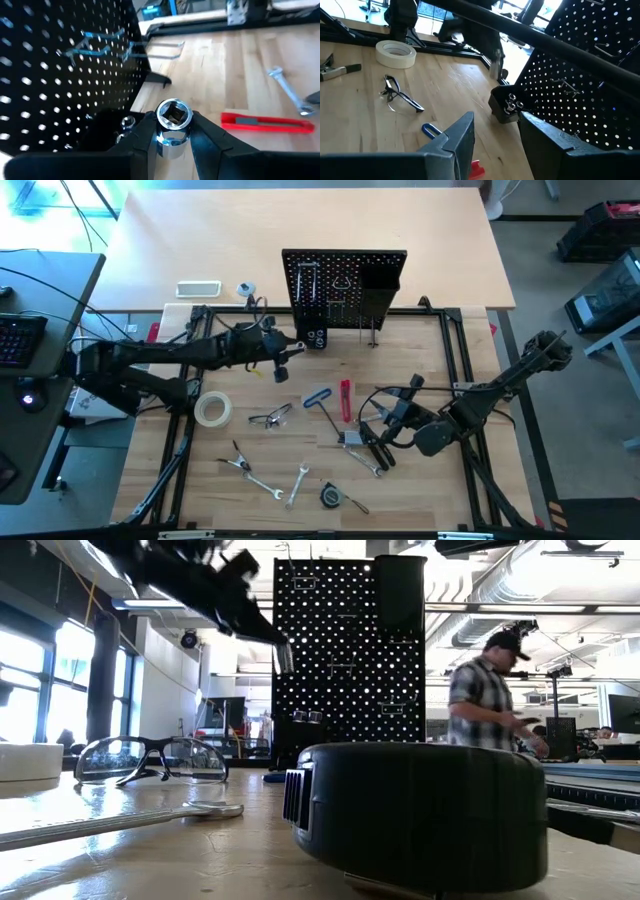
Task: Hang tools onto peg board
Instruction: Put the socket into the bottom bin on the peg board
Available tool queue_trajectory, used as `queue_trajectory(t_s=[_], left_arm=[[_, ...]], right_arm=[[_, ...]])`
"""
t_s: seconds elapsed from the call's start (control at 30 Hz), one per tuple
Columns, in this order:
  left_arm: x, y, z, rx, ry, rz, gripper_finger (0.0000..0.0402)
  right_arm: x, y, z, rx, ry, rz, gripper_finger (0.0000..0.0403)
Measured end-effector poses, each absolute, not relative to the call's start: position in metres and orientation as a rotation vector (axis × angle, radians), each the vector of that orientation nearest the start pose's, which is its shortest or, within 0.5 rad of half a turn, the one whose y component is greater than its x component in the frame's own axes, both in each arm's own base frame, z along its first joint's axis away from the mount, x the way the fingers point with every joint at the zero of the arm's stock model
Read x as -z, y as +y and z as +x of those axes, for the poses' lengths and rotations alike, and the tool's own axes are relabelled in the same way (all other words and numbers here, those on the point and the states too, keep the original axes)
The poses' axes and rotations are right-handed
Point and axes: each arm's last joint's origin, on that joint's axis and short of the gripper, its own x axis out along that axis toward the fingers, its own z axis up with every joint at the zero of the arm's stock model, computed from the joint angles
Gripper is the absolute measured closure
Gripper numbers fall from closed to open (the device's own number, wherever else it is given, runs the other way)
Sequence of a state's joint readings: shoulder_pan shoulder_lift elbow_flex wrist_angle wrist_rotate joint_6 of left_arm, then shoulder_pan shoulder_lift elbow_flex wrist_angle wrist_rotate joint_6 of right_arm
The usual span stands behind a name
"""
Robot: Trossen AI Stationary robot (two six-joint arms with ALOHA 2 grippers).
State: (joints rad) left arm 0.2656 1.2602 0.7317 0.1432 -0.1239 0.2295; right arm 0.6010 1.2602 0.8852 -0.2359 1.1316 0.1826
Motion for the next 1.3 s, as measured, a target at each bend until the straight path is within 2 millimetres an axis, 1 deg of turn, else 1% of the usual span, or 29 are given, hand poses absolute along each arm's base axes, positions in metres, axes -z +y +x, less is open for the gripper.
queue_trajectory(t_s=[0.1, 0.2, 0.37, 0.5, 0.77, 0.97, 1.3], left_arm=[[-0.235, 0.082, 0.271, -0.354, 0.426, 0.192, 0.0323], [-0.227, 0.090, 0.277, -0.388, 0.427, 0.191, 0.0323], [-0.220, 0.104, 0.278, -0.429, 0.429, 0.167, 0.0323], [-0.214, 0.111, 0.278, -0.431, 0.453, 0.151, 0.0323], [-0.192, 0.115, 0.286, -0.404, 0.505, 0.129, 0.0323], [-0.187, 0.118, 0.292, -0.427, 0.480, 0.137, 0.0323], [-0.186, 0.121, 0.290, -0.443, 0.495, 0.142, 0.0323]], right_arm=[[-0.275, 0.122, 0.225, 0.545, 0.350, -0.295, 0.0253], [-0.275, 0.122, 0.225, 0.545, 0.350, -0.295, 0.0253], [-0.275, 0.122, 0.225, 0.544, 0.355, -0.300, 0.0253], [-0.274, 0.122, 0.225, 0.544, 0.355, -0.300, 0.0253], [-0.275, 0.122, 0.225, 0.544, 0.355, -0.300, 0.0253], [-0.274, 0.122, 0.225, 0.545, 0.354, -0.297, 0.0253], [-0.275, 0.121, 0.225, 0.549, 0.355, -0.296, 0.0253]])
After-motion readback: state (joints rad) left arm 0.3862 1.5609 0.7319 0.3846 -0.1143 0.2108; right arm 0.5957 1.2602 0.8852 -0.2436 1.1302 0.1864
